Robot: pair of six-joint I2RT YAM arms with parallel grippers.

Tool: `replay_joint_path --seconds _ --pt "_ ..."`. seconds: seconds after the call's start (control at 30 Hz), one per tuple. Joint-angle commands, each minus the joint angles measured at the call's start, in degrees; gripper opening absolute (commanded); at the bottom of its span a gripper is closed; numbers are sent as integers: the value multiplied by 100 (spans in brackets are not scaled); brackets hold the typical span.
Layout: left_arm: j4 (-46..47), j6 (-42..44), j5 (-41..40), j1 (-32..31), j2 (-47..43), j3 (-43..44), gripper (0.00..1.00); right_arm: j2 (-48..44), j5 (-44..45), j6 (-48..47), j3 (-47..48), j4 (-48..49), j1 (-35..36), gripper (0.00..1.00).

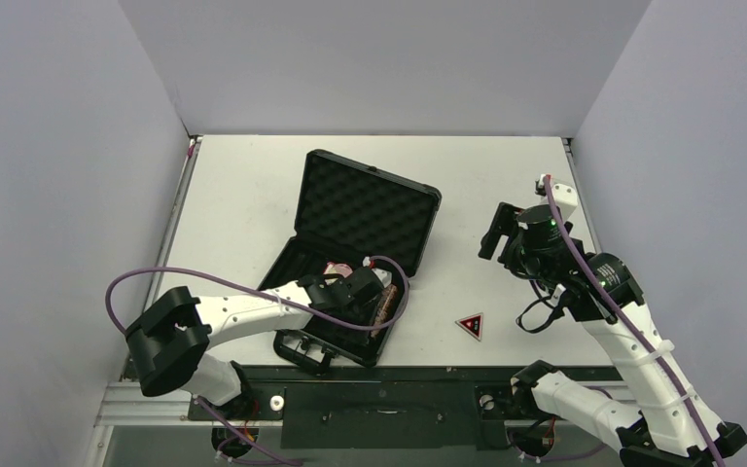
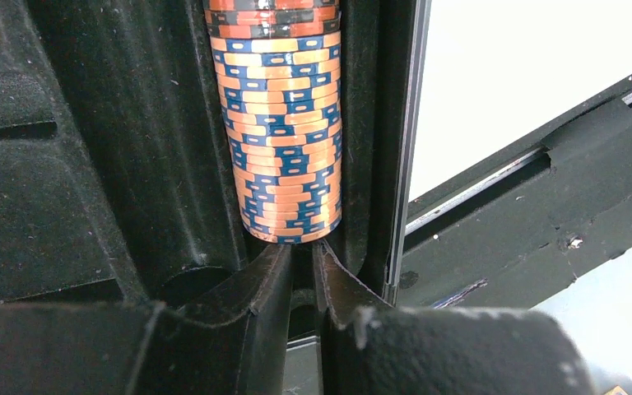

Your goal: Pack up texas hold em set

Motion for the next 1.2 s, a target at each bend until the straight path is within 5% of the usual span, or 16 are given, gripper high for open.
replay_joint_path --seconds 0.0,0.27,0.43,0.53,1.17 --pt "305 151 -179 11 -321 184 14 15 94 9 247 -24 -51 75" --pt "-255 468 -352 11 -1235 263 38 -27 65 277 82 -78 -51 74" --pt "-876 538 -1010 17 -2058 493 70 -21 50 357 -23 -258 -51 75" --pt "-1064 631 -1412 32 -2492 507 99 27 -44 375 -187 -384 -51 76" --pt "-1456 47 -4046 160 -4444 -494 96 -294 -802 1185 -2104 -165 -10 87"
